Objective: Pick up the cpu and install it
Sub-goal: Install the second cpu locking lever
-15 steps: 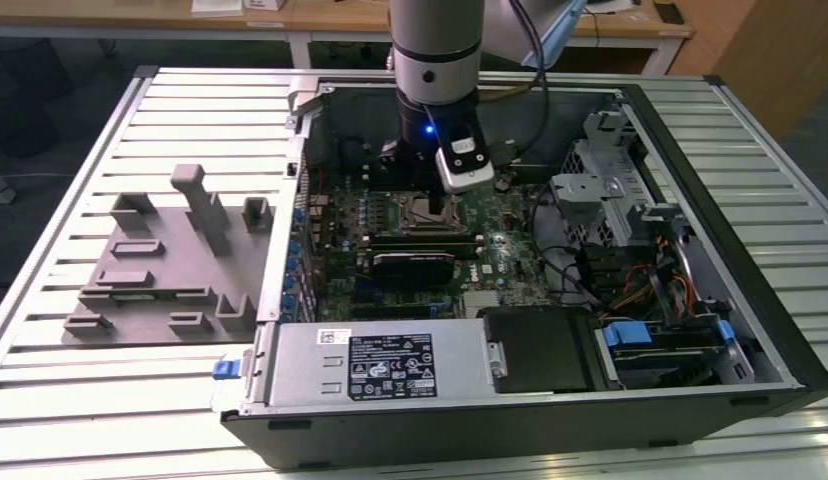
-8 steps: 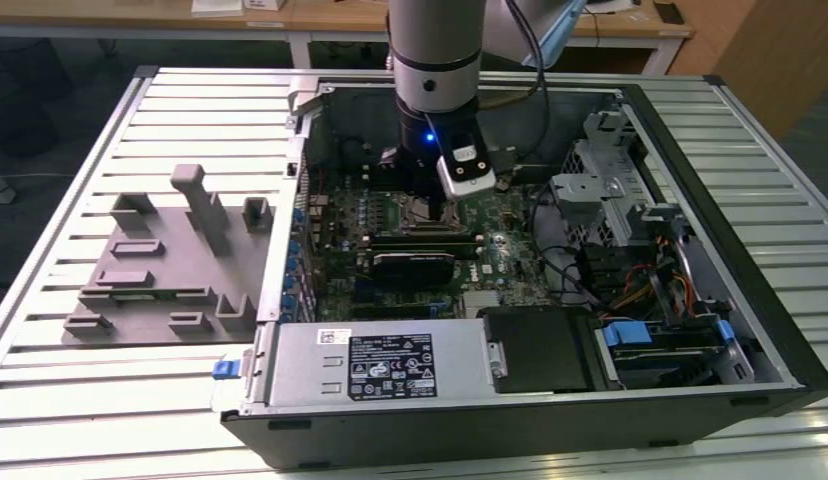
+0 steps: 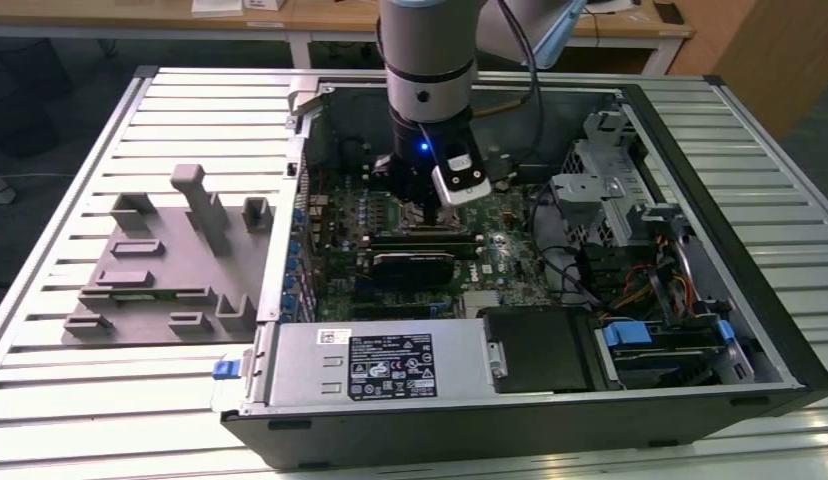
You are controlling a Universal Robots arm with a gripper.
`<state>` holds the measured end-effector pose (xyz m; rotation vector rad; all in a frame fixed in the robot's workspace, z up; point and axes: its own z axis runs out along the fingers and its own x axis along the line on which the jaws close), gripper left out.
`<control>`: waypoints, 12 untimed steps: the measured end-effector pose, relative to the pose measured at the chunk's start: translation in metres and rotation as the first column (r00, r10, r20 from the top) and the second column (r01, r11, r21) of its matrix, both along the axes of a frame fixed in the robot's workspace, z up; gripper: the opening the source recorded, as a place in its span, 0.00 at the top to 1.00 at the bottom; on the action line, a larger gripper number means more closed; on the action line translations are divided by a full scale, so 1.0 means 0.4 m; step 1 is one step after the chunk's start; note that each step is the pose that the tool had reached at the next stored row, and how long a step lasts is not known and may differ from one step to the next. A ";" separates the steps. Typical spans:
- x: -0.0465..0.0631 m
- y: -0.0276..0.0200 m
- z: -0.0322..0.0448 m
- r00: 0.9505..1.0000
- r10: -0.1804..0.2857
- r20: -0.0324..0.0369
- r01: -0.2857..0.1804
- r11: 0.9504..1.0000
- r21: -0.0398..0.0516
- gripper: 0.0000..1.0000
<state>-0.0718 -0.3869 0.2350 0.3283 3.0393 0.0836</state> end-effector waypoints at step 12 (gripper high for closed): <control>-0.028 0.000 -0.018 0.995 0.098 0.001 -0.098 0.995 0.024 0.89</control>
